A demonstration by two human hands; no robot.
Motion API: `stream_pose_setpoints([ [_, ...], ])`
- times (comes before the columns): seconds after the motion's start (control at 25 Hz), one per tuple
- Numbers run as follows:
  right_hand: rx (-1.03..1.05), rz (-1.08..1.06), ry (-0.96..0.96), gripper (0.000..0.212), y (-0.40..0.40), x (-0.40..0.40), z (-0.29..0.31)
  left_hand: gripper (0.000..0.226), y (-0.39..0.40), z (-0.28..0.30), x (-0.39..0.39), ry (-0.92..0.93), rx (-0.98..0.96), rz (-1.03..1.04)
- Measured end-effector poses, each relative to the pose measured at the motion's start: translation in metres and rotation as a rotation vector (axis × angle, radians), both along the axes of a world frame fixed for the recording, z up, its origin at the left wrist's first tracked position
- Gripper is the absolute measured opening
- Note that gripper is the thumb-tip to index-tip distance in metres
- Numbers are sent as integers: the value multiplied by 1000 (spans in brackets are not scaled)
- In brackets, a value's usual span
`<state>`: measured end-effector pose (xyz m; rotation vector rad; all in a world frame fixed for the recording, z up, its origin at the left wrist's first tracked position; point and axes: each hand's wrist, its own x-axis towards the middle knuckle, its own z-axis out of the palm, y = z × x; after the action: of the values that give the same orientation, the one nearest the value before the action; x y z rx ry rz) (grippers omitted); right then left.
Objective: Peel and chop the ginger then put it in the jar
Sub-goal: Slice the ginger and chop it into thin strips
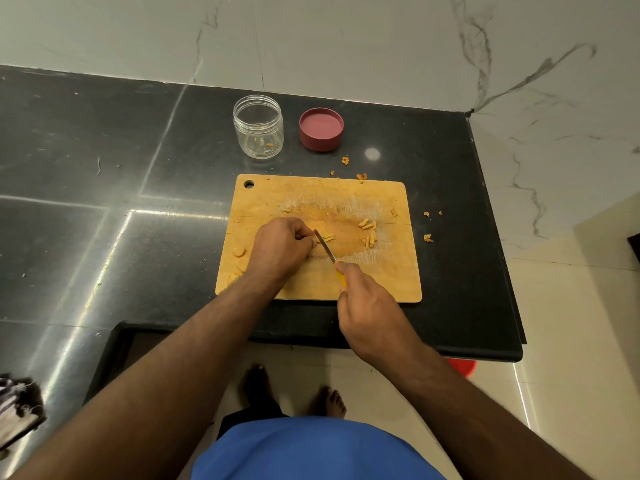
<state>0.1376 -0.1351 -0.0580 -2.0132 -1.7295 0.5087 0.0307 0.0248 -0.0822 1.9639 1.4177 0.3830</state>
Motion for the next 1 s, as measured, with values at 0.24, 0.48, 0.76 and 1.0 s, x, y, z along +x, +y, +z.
stream_pose_setpoints([
  [0.24, -21, 59, -20, 44, 6, 1, -12, 10, 0, 1, 0, -3, 7, 3],
  [0.48, -84, -12, 71, 42, -20, -1, -6, 9, -1, 2, 0, -1, -3, -2],
  [0.76, 6, -40, -54, 43, -29, 7, 5, 14, -1, 6, -1, 6, -31, -15],
  [1.0, 36, 46, 0, 43, -9, 5, -9, 10, -3, 5, 0, 10, -14, 14],
])
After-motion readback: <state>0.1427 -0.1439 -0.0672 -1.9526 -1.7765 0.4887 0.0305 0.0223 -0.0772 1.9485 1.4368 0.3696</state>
